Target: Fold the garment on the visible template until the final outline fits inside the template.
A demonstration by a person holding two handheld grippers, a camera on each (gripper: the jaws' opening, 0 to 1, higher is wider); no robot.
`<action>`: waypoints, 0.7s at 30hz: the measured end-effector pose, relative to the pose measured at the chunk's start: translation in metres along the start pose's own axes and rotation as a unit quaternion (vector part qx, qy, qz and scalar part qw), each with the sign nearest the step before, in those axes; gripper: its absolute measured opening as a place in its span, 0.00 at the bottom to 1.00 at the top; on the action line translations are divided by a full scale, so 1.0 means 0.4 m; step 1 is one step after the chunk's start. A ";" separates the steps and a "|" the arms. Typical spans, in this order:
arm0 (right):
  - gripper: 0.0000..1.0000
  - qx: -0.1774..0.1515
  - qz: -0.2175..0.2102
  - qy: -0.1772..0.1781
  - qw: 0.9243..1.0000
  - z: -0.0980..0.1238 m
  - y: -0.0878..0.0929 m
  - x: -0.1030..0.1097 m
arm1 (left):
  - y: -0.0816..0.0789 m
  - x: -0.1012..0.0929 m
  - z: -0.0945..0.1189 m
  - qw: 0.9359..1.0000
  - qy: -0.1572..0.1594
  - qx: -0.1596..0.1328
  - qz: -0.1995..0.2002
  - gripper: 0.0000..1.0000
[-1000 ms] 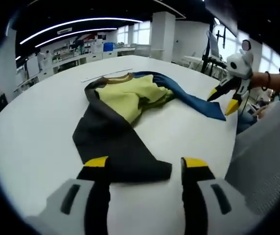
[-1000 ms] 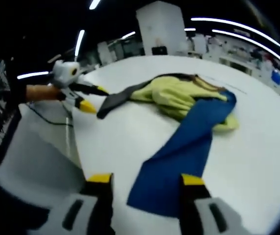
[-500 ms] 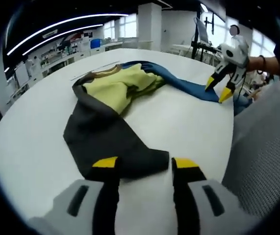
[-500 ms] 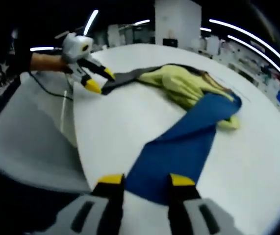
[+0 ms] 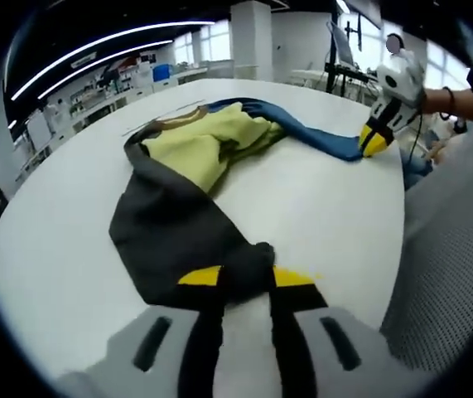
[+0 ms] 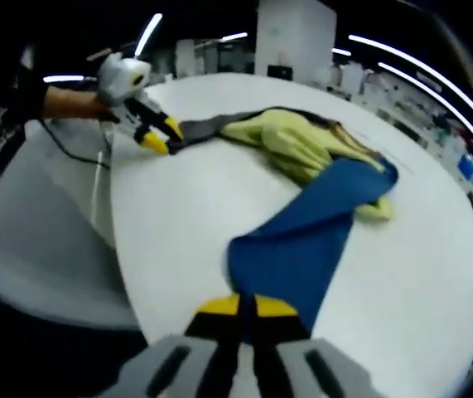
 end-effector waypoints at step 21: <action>0.00 -0.115 -0.135 0.106 0.978 0.106 -0.166 -0.183 | -0.184 0.232 0.125 0.965 -0.158 -0.146 0.148 0.01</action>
Point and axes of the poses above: the point that each gripper's makers call its tool centre point, and the gripper's own axes: z roughly backward along the fingers, x roughly to its left, y roughly out of its underside, the point moved 1 cm from there along z, roughly backward along the fingers, and after that the axes turned 13 degrees about -x, right-handed, at the moved point
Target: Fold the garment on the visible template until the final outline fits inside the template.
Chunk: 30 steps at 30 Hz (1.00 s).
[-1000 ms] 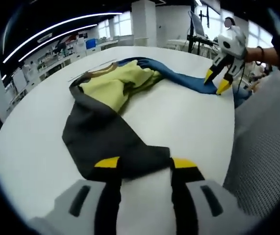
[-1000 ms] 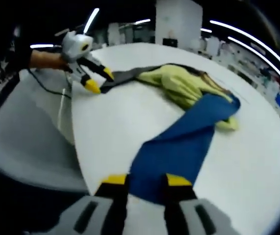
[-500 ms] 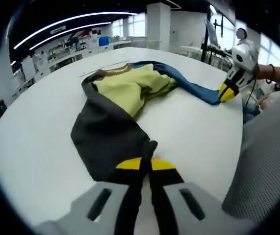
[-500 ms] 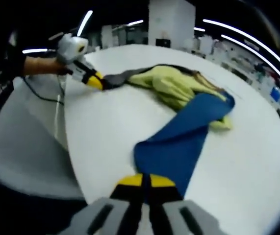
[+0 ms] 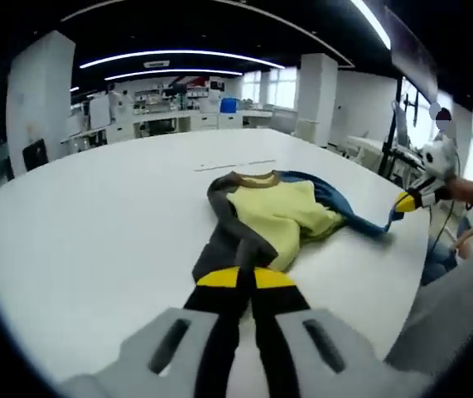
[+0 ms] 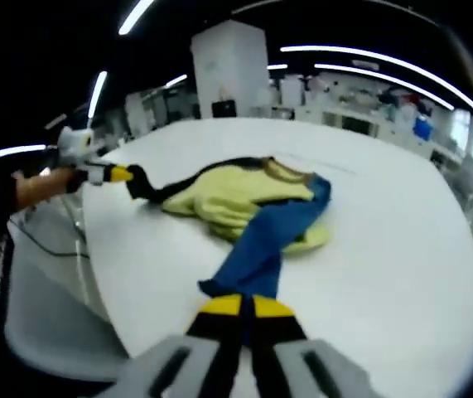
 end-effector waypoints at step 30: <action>0.00 0.011 -0.104 0.203 0.974 0.040 0.021 -0.370 | 0.120 0.371 0.011 0.972 -0.218 0.060 0.057 0.01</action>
Point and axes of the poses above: the point that each gripper's makers call its tool centre point, and the gripper's own axes: z roughly backward along the fingers, x roughly to its left, y roughly out of its underside, the point moved 1 cm from there along z, roughly backward along the fingers, and after that the axes turned 13 degrees about -x, right-handed, at the moved point
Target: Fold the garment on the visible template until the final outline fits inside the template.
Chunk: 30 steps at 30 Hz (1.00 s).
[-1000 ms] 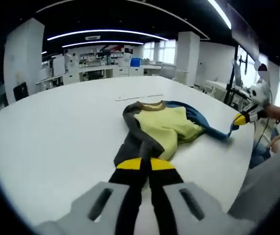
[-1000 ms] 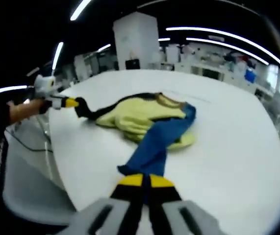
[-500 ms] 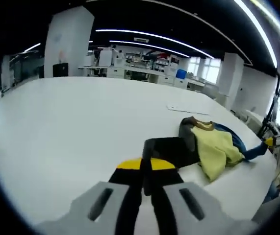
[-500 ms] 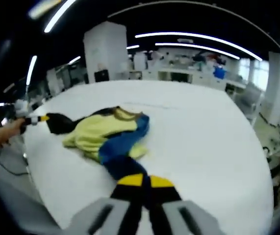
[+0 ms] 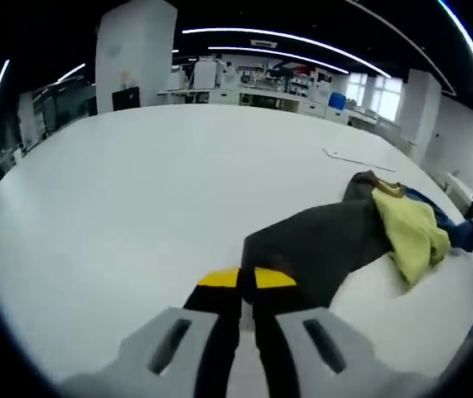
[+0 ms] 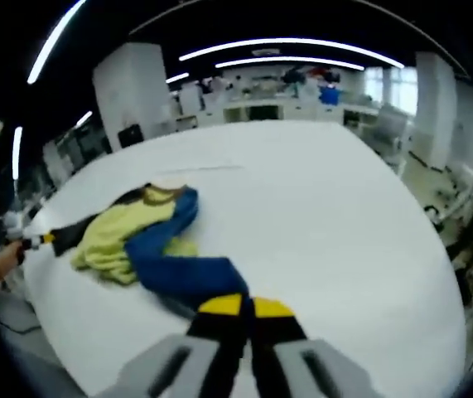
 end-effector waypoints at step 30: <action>0.00 0.077 -0.023 0.096 0.992 0.034 0.063 -0.190 | 0.020 0.061 -0.031 0.988 -0.021 0.046 -0.144 0.01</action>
Point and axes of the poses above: the point that each gripper's makers call its tool centre point, and the gripper's own axes: z roughly backward along the fingers, x roughly to its left, y roughly out of its underside, the point moved 1 cm from there along z, roughly backward along the fingers, and after that the axes turned 13 degrees about -x, right-handed, at the moved point
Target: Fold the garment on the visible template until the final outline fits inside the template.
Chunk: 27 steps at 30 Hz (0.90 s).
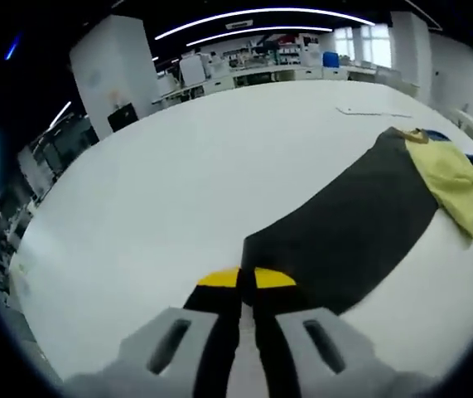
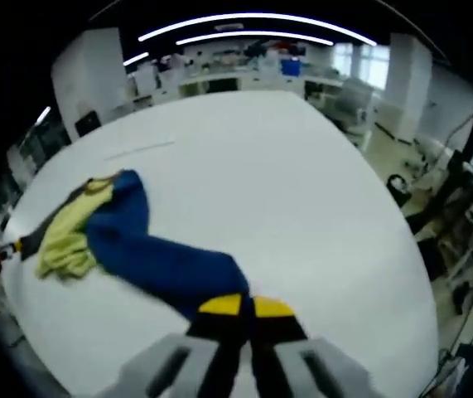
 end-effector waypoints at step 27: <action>0.00 0.013 0.028 0.080 0.996 -0.012 0.028 -0.144 | -0.024 0.015 -0.008 0.999 0.020 -0.026 -0.021 0.14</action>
Point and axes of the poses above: the point that each gripper's makers call its tool centre point, and the gripper's own axes: z roughly backward along the fingers, x roughly to its left, y roughly out of its underside, the point moved 1 cm from there along z, roughly backward along the fingers, and after that the axes turned 13 degrees about -x, right-handed, at the moved point
